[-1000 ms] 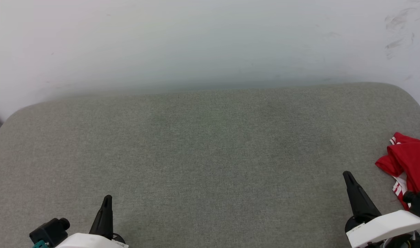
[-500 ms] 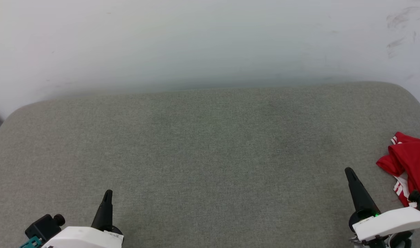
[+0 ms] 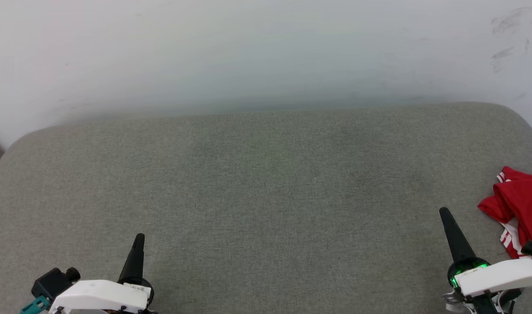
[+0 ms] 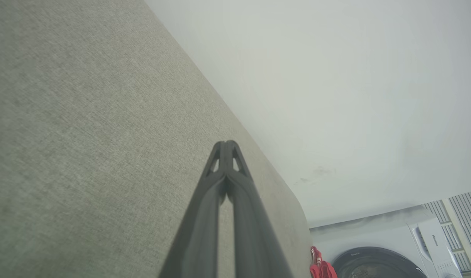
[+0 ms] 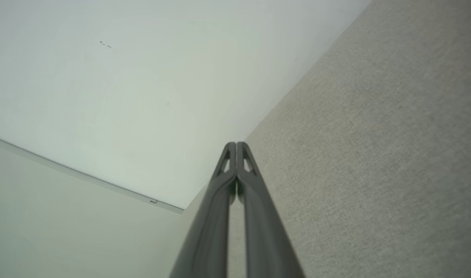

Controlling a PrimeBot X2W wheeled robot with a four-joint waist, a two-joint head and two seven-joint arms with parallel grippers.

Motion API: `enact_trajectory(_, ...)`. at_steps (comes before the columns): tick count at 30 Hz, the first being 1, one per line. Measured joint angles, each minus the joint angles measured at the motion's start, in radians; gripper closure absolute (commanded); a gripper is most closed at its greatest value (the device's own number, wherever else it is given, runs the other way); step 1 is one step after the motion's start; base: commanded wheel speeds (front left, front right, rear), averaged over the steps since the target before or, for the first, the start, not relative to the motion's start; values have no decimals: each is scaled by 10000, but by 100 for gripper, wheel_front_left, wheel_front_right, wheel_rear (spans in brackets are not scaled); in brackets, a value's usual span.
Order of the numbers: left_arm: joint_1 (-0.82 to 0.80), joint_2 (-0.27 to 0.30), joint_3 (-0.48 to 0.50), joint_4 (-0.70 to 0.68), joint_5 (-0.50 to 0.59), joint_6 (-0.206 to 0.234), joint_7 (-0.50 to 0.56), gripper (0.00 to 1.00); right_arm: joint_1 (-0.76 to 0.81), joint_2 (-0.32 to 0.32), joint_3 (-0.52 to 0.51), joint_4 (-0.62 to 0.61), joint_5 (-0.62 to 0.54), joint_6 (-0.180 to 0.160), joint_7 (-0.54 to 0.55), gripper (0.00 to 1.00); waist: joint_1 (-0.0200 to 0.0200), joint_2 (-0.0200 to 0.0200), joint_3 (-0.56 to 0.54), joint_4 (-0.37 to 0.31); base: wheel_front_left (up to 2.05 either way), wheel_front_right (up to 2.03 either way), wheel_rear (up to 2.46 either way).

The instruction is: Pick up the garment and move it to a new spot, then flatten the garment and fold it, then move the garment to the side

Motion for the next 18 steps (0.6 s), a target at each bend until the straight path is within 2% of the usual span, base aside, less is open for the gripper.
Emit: enact_trajectory(18, -375, -186, 314, 263, -1616, -253, 479, 100, -284, 54, -148, 422, 1833, 0, 77, 100, 0, 0, 64, 36, 0, 0, 0)
